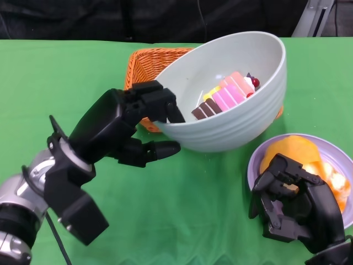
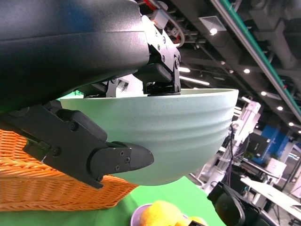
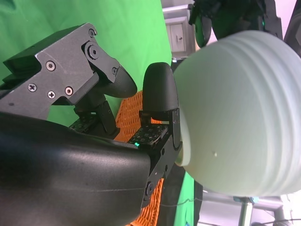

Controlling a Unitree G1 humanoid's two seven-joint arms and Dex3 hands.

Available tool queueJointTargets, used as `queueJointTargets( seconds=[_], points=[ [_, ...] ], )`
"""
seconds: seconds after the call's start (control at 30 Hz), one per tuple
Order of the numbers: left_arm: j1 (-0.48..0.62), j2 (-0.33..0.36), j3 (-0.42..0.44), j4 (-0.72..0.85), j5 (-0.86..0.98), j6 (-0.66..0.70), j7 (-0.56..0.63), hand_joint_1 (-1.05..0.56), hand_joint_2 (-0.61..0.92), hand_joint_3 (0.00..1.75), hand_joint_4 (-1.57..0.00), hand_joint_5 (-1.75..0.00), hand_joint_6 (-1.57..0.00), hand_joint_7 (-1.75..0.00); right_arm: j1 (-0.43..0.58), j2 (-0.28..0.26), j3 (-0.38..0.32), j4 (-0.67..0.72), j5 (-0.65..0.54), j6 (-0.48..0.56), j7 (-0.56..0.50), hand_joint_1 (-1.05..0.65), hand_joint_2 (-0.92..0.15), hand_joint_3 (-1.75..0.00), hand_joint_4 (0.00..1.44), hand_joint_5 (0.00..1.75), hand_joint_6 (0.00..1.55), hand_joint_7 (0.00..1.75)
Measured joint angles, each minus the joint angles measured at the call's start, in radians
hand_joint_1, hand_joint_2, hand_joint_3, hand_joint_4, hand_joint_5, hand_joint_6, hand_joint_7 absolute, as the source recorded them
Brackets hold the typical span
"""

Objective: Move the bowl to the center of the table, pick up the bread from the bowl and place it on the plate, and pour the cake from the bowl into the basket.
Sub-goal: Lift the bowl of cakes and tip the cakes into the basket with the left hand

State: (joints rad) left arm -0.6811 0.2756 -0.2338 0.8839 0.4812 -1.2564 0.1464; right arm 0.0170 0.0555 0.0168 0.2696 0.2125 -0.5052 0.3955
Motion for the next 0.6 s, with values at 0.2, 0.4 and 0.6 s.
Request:
queueJointTargets(
  seconds=[0.2,0.4,0.6],
  points=[
    [-0.039,-0.027,0.0,0.036,-0.058,0.017,-0.044,-0.08,0.65,0.99,-0.63,-1.71,-0.62,-1.53,-0.003,0.0,0.0,0.014,-0.006,-0.003,0.0,-0.08,-0.57,-1.13,0.72,1.75,0.65,1.48],
    [-0.063,-0.047,0.0,0.06,-0.06,0.036,-0.062,-0.1,0.63,1.03,-0.65,-1.69,-0.63,-1.51,-0.003,0.0,0.002,0.019,-0.033,-0.005,-0.012,-0.08,-0.57,-1.13,0.71,1.75,0.65,1.5],
    [-0.09,-0.056,0.0,0.085,-0.059,0.054,-0.062,-0.11,0.61,1.05,-0.62,-1.73,-0.64,-1.49,-0.003,0.0,0.004,0.02,-0.039,-0.006,-0.018,-0.08,-0.57,-1.12,0.7,1.74,0.64,1.5]
  ],
)
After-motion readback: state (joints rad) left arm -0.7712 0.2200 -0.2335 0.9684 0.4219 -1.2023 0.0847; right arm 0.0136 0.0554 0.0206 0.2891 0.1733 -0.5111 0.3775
